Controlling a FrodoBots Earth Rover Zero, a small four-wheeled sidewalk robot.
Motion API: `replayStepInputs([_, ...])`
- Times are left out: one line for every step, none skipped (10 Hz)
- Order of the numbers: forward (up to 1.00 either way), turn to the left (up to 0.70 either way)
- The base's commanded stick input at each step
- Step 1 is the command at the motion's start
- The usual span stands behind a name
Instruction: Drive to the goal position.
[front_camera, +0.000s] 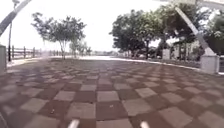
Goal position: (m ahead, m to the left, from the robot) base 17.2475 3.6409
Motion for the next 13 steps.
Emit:
replayStepInputs([0.7, -0.27])
replayStepInputs([0.7, -0.27])
replayStepInputs([0.7, -0.27])
replayStepInputs([0.7, -0.27])
replayStepInputs([0.7, -0.27])
replayStepInputs([0.7, -0.14])
replayStepInputs([0.7, 0.0])
replayStepInputs([0.7, 0.0])
replayStepInputs([0.7, 0.0])
replayStepInputs([0.7, 0.0])
replayStepInputs([0.7, 0.0])
replayStepInputs([0.7, 0.0])
replayStepInputs([0.7, 0.0])
